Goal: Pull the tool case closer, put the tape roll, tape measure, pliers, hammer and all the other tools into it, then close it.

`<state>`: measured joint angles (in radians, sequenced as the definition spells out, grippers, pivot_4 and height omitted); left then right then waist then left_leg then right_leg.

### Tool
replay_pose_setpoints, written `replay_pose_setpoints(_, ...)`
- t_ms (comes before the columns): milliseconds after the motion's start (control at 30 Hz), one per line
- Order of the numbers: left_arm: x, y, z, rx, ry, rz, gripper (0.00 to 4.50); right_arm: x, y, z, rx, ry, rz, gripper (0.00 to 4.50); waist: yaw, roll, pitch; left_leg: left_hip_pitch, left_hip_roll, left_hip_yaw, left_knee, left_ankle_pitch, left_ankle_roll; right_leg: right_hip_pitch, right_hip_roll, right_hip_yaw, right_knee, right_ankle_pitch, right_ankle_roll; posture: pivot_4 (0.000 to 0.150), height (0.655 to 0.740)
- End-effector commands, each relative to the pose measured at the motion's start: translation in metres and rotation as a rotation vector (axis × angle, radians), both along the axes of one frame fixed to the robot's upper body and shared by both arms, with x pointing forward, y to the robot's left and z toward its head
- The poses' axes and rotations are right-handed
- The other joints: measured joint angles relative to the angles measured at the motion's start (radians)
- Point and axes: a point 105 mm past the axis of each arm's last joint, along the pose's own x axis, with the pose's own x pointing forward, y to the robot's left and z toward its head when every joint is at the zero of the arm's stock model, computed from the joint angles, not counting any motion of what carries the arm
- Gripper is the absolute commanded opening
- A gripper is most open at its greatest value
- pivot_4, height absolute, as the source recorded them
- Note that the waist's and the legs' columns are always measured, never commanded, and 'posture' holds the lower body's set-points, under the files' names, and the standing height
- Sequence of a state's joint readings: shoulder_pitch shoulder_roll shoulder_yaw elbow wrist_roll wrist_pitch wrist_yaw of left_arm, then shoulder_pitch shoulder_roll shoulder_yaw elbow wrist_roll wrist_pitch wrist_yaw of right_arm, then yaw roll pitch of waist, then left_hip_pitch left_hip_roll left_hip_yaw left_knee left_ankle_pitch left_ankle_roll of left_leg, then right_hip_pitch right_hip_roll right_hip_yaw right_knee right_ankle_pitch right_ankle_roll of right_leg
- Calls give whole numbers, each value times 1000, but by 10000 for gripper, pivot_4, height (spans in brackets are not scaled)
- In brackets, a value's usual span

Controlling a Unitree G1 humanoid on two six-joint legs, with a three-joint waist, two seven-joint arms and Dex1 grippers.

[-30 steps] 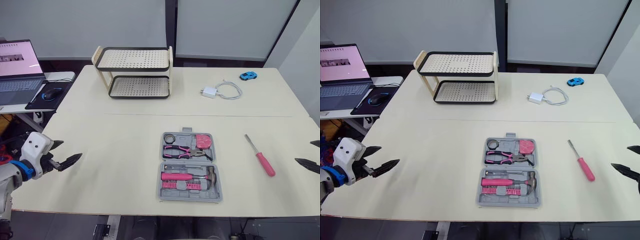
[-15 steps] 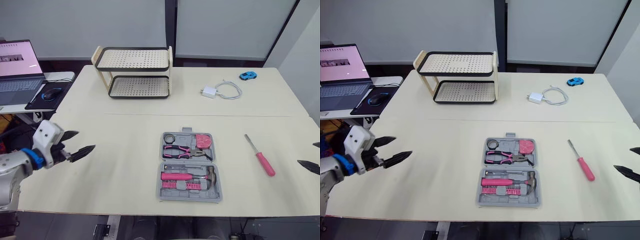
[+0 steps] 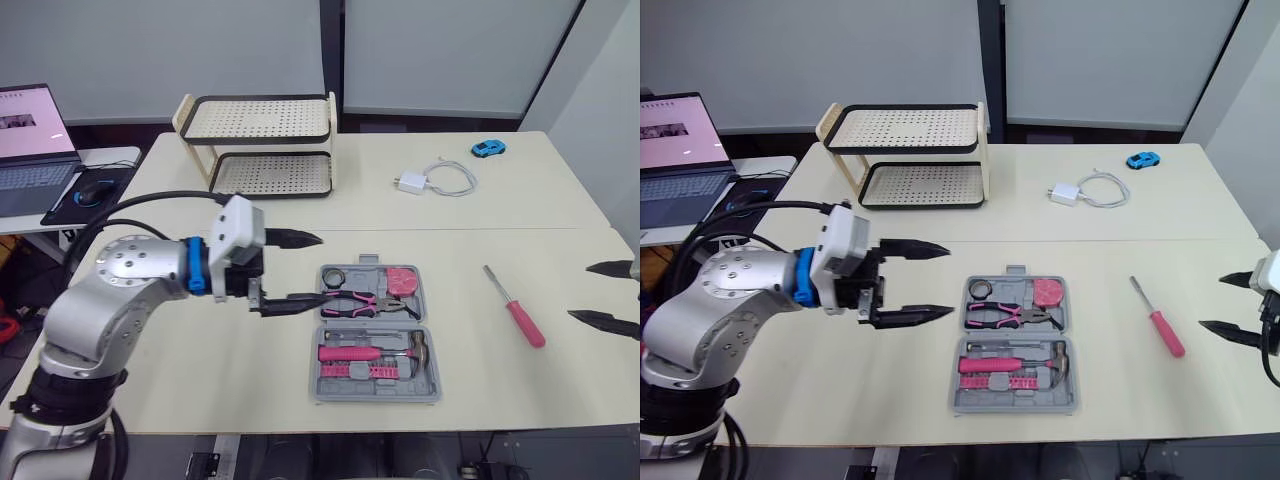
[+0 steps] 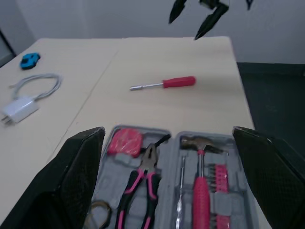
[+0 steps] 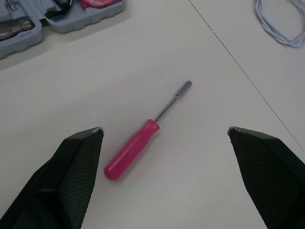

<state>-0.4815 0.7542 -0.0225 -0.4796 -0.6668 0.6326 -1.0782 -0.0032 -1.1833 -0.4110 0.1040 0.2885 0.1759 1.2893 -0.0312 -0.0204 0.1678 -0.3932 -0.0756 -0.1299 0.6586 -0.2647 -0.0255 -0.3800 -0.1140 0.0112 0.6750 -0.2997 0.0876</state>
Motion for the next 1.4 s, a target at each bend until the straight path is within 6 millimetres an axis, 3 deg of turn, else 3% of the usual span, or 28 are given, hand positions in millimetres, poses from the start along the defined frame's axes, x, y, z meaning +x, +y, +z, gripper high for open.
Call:
replay_pose_setpoints(33, -13, -19, 7, -35, -31, -86, 44607, 0, 14, 9, -55, 5, 91, 45000, 1, 0, 0, 0, 0, 0, 0, 0, 0, 0, 0, 0, 0, 0, 0, 1500, 7400)
replay_pose_setpoints(267, -10, -29, 5, -71, -41, -99, 44607, 4, 24, -2, -244, 22, 285, 45000, 1, 0, 0, 0, 0, 0, 1, 0, -1, 0, 0, 0, -1, 0, 0, 1500, 7400)
replay_pose_setpoints(600, -14, -32, -2, -69, -43, -92, 44607, 17, 14, -23, -527, 26, 543, 45000, 2, 1, 1, 0, -1, 0, 1, 2, -3, 0, 0, 1, -1, 0, 0, 1500, 7400)
replay_pose_setpoints(767, -15, -33, -5, -72, -33, -85, 44607, 21, 12, -33, -578, 30, 608, 45000, 1, 1, 1, 0, 0, 1, 1, 2, -3, 0, 0, 1, -1, 0, 0, 1500, 7400)
replay_pose_setpoints(833, -14, -33, -5, -72, -32, -80, 44607, 24, 11, -35, -544, 46, 577, 45000, 1, 1, 1, 0, -1, 1, 1, 2, -4, 0, 0, 1, -1, 0, 0, 1500, 7400)
replay_pose_setpoints(1000, -13, -31, -8, -62, -26, -65, 44607, 43, 7, -35, -231, 110, 192, 45000, 1, 1, 1, 0, -1, 1, 1, 2, -4, 0, 0, 2, -1, 0, 0, 1500, 7400)
replay_pose_setpoints(1167, -13, -33, -4, -85, -61, -54, 44607, 41, -6, -52, -123, 192, -110, 45000, 8, 2, 1, -1, -1, 0, 1, 2, -4, 0, 0, 2, -1, 0, 0, 1500, 7400)
replay_pose_setpoints(1400, -14, -38, -5, -94, -74, -74, 44607, 40, 2, -69, 95, 221, -393, 45000, 7, 2, 1, -1, -1, 0, 2, 2, -3, -1, -1, 2, 0, 0, 0, 1500, 7400)
